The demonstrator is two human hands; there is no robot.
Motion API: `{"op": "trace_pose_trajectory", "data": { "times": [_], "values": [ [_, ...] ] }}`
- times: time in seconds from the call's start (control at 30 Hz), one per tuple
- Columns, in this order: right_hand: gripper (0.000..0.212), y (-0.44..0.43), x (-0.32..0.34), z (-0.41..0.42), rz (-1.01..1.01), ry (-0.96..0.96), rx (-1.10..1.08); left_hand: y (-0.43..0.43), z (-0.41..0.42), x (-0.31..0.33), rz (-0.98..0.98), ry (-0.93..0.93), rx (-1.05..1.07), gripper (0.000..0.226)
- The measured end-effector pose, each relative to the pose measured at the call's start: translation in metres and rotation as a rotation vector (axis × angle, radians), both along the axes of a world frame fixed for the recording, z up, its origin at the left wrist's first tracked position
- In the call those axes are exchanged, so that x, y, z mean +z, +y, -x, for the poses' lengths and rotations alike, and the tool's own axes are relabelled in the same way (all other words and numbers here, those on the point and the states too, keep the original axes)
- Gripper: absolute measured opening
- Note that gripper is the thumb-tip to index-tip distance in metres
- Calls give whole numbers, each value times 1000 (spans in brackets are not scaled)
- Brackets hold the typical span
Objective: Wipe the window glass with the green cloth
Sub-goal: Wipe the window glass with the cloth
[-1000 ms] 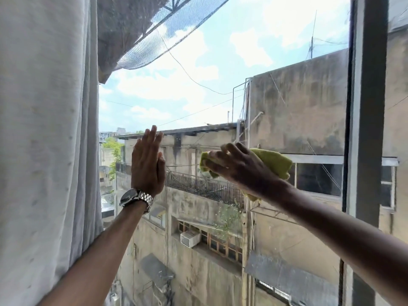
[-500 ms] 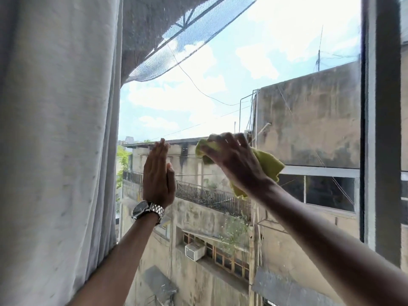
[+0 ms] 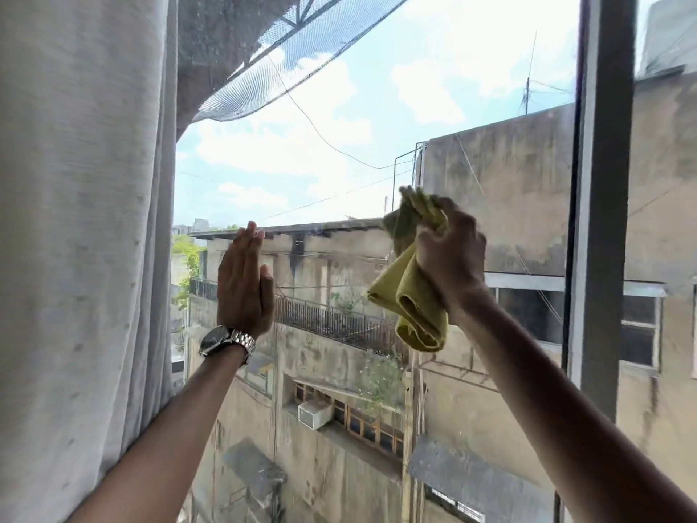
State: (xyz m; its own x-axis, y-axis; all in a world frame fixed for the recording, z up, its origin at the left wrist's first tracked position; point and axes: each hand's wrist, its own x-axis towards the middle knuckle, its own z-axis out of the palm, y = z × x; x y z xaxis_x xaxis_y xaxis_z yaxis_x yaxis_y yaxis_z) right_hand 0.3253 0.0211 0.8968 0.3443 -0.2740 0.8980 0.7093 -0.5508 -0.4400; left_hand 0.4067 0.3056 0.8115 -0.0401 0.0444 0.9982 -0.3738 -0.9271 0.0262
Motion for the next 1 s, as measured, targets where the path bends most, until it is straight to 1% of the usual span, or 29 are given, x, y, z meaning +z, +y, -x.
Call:
{"op": "trace_pose_trajectory", "data": {
  "times": [0.03, 0.07, 0.1, 0.13, 0.17, 0.2, 0.23, 0.27, 0.3, 0.37, 0.47, 0.6, 0.7, 0.77, 0.83, 0.87, 0.93, 1.0],
  "values": [
    [42, -6, 1, 4, -144, -128, -111, 0, 0, 0, 1, -1, 1, 57],
    [42, -6, -1, 8, -214, -267, -235, 0, 0, 0, 0, -2, 1, 56],
    [45, -2, -5, 9, -210, -382, -312, 0, 0, -1, -3, -5, 2, 56],
    [48, 5, -10, 6, -138, -434, -338, 0, 0, 0, -6, -8, 4, 56],
    [52, 13, -16, 0, -6, -406, -336, 0, -1, -1, -6, -5, 6, 55],
    [59, 21, -24, -9, 156, -314, -364, 0, -1, 0, -3, -1, 7, 55],
    [67, 26, -34, -20, 331, -202, -442, 0, -2, 0, -1, 0, 6, 55],
    [74, 26, -43, -29, 472, -138, -539, 1, -3, -1, -1, -2, 4, 55],
    [79, 23, -49, -38, 558, -133, -624, 2, -4, -1, -5, -5, 3, 55],
    [82, 11, -57, -49, 583, -169, -715, 2, -5, -1, -8, -5, 4, 55],
    [87, 5, -62, -58, 542, -200, -710, 1, -3, 0, -2, 2, 7, 55],
    [96, 15, -39, -61, 490, -197, -665, -1, 1, -1, 2, -2, 6, 54],
    [89, 38, -10, -68, 411, -260, -657, -1, -1, -1, 13, -36, 23, 53],
    [84, 61, 6, -75, 386, -257, -636, 1, -4, -4, 56, -59, 14, 51],
    [78, 88, 6, -80, 459, -302, -592, 1, -6, -4, 111, -81, -22, 48],
    [76, 100, -5, -82, 527, -348, -556, 0, -6, -3, 139, -80, -36, 47],
    [73, 117, -58, -81, 715, -407, -454, -2, 3, -2, 196, -37, -50, 44],
    [73, 119, -128, -69, 882, -363, -378, -2, 21, -7, 261, 8, -65, 40]
  ]
}}
